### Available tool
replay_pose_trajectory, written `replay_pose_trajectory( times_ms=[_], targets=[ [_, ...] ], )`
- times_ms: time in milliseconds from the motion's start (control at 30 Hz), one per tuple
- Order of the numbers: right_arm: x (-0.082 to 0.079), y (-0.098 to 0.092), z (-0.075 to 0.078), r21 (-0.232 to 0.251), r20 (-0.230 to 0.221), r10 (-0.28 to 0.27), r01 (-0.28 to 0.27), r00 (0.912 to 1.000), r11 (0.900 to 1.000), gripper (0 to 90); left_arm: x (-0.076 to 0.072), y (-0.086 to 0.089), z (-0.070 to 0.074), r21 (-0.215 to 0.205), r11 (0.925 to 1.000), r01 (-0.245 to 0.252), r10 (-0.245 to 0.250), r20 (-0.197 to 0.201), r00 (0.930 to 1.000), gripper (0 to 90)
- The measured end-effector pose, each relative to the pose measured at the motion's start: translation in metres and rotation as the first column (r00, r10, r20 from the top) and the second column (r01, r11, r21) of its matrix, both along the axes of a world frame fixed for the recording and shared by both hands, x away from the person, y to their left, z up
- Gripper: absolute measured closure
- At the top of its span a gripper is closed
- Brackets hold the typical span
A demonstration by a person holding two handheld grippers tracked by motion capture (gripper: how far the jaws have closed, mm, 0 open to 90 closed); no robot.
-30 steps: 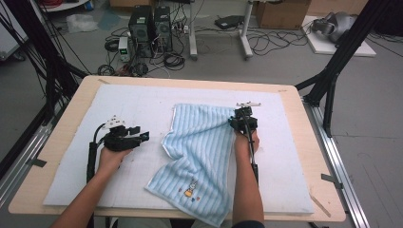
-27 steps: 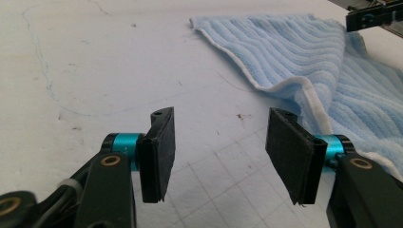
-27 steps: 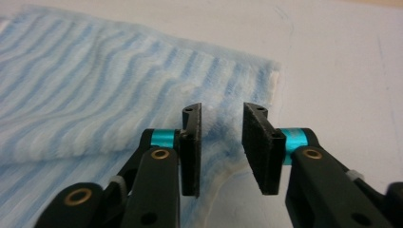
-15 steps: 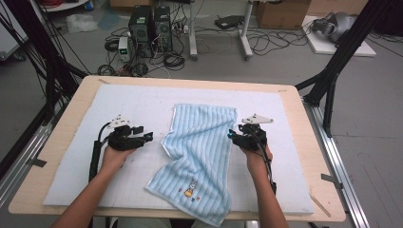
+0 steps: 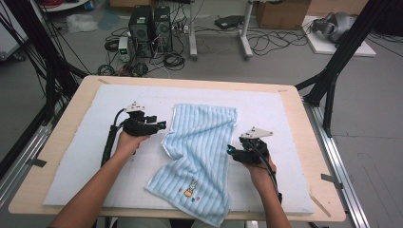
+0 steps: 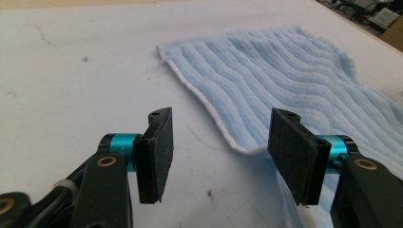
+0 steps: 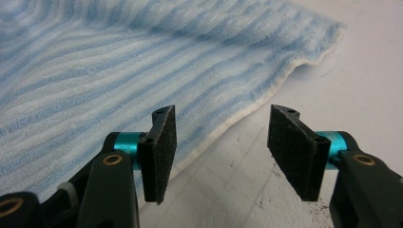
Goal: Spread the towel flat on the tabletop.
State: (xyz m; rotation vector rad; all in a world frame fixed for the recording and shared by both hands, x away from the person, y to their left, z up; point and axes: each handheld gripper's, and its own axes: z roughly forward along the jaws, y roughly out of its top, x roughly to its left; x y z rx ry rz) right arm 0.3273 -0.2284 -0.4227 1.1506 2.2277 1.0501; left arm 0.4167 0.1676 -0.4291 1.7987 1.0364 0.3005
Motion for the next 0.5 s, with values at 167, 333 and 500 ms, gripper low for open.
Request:
replay_pose_trajectory(
  times_ms=[167, 333, 500],
  targets=[
    [-0.001, -0.008, 0.003, 0.064, 0.001, 0.016, -0.016, 0.9999, 0.998, 40.1, 0.016, -0.011, 0.010, -0.004, 0.9998, -0.018, 0.018, -0.003, 0.9998, 40.6],
    [0.000, -0.010, 0.002, 0.091, -0.004, 0.012, -0.011, 0.9999, 0.996, 39.4, 0.029, -0.037, 0.007, 0.095, 0.9952, 0.025, -0.024, -0.012, 0.9996, 44.5],
    [0.001, -0.008, 0.000, 0.093, -0.008, 0.019, -0.018, 0.9998, 0.995, 39.0, 0.045, -0.063, -0.006, 0.186, 0.9826, 0.007, 0.001, -0.047, 0.9989, 42.8]
  ],
)
